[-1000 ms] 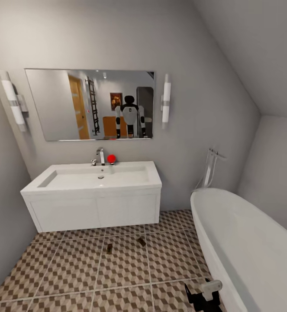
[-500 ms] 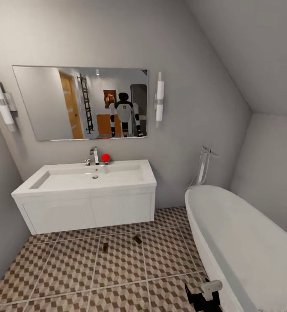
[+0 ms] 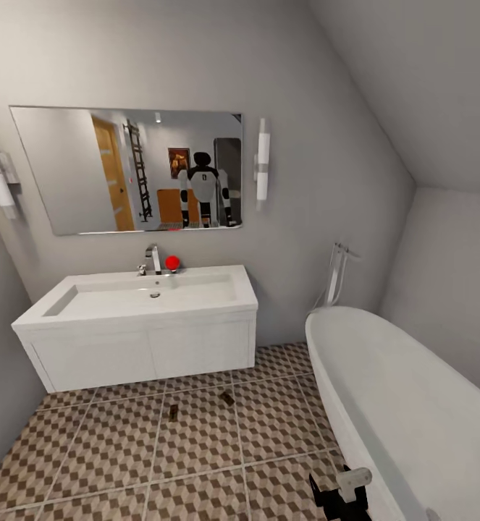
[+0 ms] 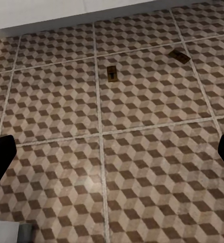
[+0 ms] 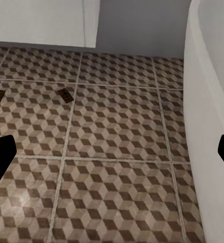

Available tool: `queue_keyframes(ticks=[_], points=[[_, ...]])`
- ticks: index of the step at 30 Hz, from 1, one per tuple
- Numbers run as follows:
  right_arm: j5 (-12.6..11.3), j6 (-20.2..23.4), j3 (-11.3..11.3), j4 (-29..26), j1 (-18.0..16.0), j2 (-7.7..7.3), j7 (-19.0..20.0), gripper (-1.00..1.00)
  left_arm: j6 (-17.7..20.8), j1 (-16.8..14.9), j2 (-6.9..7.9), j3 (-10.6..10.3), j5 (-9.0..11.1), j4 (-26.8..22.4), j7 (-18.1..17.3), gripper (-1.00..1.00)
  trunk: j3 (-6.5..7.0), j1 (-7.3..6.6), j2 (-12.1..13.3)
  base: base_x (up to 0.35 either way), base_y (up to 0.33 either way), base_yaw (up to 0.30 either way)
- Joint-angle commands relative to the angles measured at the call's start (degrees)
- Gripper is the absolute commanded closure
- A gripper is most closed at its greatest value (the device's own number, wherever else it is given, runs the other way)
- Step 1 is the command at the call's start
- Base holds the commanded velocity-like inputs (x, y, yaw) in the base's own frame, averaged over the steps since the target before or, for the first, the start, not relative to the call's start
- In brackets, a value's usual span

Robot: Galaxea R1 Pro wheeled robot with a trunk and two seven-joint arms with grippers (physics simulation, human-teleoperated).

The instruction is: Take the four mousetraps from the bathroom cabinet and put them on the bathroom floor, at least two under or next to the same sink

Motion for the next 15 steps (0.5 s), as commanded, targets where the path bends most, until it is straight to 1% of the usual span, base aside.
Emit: queue_keyframes(ticks=[1,9,11,15], points=[[-0.1,-0.2,0.4,0.0,-0.1,-0.02,0.0,-1.0,-0.3,-0.1,-0.04,-0.5,0.5,0.2,0.1,-1.0,-0.11,0.02,-0.1,0.0,0.0,-0.005],[-0.1,-0.1,0.4,0.1,-0.1,0.12,-0.2,-1.0,-0.2,-0.1,-0.04,-0.4,0.6,0.2,0.2,-1.0,-0.13,0.02,-0.1,0.0,0.0,0.014],[-0.1,-0.1,0.4,0.1,-0.1,0.2,-0.6,-1.0,-0.1,-0.1,-0.03,-0.4,0.6,0.2,0.2,-1.0,-0.17,0.02,-0.1,0.0,0.0,0.153],[-0.1,-0.1,0.4,0.1,-0.1,0.31,-2.0,-1.0,0.1,-0.1,-0.03,-0.4,0.6,0.2,0.3,-1.0,-0.28,0.02,-0.1,0.0,0.0,0.239]])
